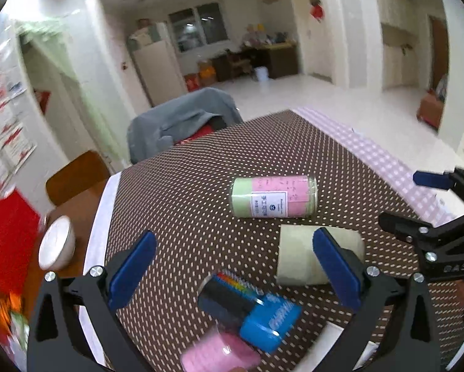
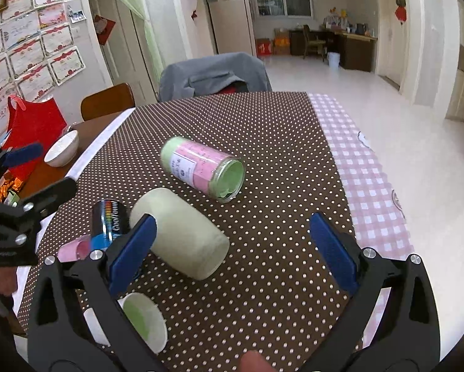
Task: Flip cup upside down
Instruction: 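Reach the left tool to the pink-and-green can and close on it, then lift the pink-and-green can with the left tool and tilt it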
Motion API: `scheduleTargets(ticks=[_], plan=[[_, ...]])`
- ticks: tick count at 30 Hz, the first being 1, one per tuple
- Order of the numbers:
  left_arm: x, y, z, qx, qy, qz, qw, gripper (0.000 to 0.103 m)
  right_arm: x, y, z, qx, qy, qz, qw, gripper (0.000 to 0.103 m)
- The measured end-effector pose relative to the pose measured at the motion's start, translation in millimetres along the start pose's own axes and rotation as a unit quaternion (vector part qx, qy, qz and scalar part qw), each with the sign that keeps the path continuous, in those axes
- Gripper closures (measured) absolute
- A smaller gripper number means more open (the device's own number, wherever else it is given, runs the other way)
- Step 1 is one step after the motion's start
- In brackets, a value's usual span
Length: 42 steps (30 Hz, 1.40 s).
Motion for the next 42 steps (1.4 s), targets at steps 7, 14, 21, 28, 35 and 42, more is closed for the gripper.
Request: scheduleTargets(ticks=[7, 14, 21, 28, 35, 42], plan=[[-6.9, -23.4, 64.2, -0.054, 0.045, 0.081, 0.9943, 0.004, 0.5, -16.6, 35.2, -0.031, -0.002, -0.008, 0.999, 0.006], [-8.2, -37.5, 123.2, -0.117, 0.098, 0.150, 0.9768, 0.004, 0.5, -26.4, 72.7, -0.071, -0.016, -0.020, 0.997, 0.006], [12.3, -36.4, 160.4, -0.179, 0.154, 0.264, 0.9352, 0.004, 5.8, -33.1, 91.4, -0.084, -0.027, -0.006, 0.996, 0.006], [32.3, -36.5, 189.9, -0.201, 0.187, 0.320, 0.9067, 0.004, 10.2, -34.0, 104.0, -0.092, -0.029, 0.000, 0.995, 0.006], [41.3, -45.8, 219.3, -0.225, 0.232, 0.317, 0.8914, 0.004, 16.8, -31.9, 115.8, -0.101, -0.028, 0.006, 0.994, 0.006], [41.4, -48.0, 250.6, -0.249, 0.238, 0.305, 0.8877, 0.025, 24.0, -29.5, 125.7, -0.107, -0.028, 0.014, 0.994, 0.006]])
Point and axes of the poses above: each gripper's, at about its wrist camera, not at the fingertips, and z roughly the way its jaws point, x to its right, y to its underside, the point moved 5 cm from there along z, roughly the way its jaws point, and after that the axes turned 8 degrees about y, right-handed, at the moved point
